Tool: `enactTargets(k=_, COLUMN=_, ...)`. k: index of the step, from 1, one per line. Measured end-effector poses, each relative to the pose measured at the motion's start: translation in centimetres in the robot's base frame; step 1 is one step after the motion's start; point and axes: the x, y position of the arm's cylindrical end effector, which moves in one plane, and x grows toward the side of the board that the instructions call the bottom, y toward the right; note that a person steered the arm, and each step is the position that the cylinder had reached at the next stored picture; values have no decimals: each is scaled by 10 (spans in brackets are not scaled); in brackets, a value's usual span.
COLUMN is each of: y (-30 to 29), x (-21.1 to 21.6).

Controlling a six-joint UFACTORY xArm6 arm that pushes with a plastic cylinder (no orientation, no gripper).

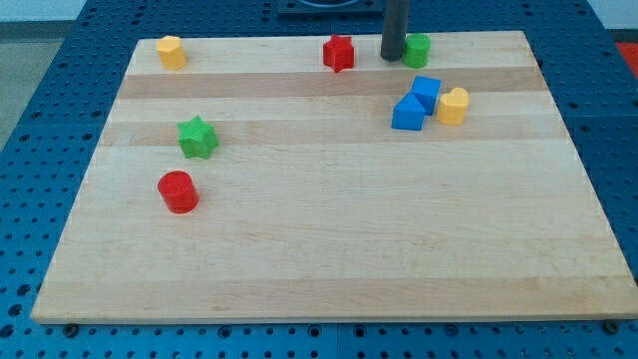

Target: Move the green circle to the top right

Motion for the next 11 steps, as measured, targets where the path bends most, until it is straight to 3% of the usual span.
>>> enactTargets(k=5, y=-2, x=14)
enactTargets(k=11, y=56, x=-10)
